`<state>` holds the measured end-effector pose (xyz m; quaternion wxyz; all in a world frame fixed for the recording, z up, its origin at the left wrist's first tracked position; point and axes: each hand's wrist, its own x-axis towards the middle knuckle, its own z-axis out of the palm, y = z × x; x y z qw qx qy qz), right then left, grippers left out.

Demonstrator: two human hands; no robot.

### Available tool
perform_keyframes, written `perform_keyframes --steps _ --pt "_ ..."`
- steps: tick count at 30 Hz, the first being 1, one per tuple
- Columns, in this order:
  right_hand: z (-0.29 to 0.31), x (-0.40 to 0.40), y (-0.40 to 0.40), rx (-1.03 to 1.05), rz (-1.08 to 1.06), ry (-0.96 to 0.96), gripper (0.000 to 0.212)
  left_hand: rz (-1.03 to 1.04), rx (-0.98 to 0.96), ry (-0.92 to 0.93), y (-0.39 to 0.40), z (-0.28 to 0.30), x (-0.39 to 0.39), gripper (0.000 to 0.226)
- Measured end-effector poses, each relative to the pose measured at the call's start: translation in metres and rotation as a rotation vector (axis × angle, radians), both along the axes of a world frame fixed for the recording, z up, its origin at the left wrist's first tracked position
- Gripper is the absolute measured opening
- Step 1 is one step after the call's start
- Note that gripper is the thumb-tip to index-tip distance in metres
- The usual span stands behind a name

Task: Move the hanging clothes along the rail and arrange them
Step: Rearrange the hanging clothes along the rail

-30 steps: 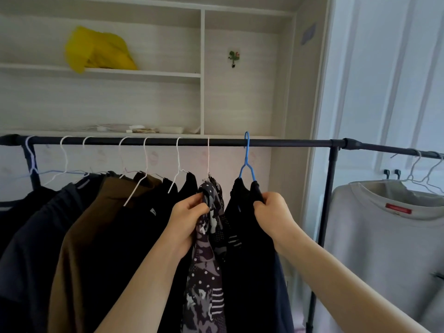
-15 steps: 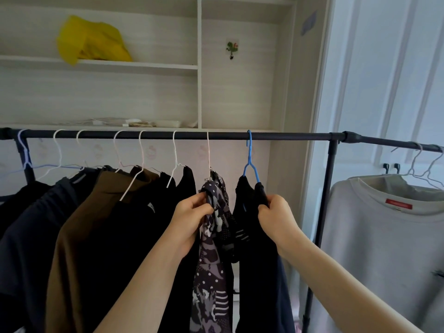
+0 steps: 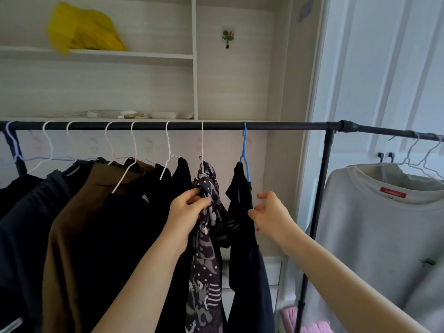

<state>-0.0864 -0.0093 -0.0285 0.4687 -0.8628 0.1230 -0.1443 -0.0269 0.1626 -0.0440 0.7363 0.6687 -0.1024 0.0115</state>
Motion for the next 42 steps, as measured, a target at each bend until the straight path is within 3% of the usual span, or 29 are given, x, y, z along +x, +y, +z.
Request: perform_keyframes --steps 3,6,10,13,27,42 --pt "0.0 -0.002 0.001 -0.034 0.008 -0.004 0.057 0.056 0.07 -0.033 -0.002 -0.001 -0.002 0.044" --pt "-0.001 -0.003 0.001 -0.017 0.023 0.001 0.057 0.186 0.099 -0.072 -0.001 0.002 -0.006 0.05" --pt "-0.002 -0.007 -0.005 0.001 0.012 -0.003 0.057 0.342 0.111 -0.222 -0.003 0.009 -0.013 0.046" --pt "-0.001 -0.013 -0.015 0.027 -0.005 -0.029 0.053 0.348 0.097 -0.348 -0.013 0.019 -0.022 0.037" --pt "0.021 -0.078 -0.145 -0.07 -0.231 -0.24 0.035 -0.012 0.091 -0.398 -0.153 0.022 -0.069 0.022" --pt "0.005 -0.144 -0.407 -0.119 -0.531 -0.34 0.026 -0.281 0.168 -0.132 -0.447 -0.014 -0.135 0.021"
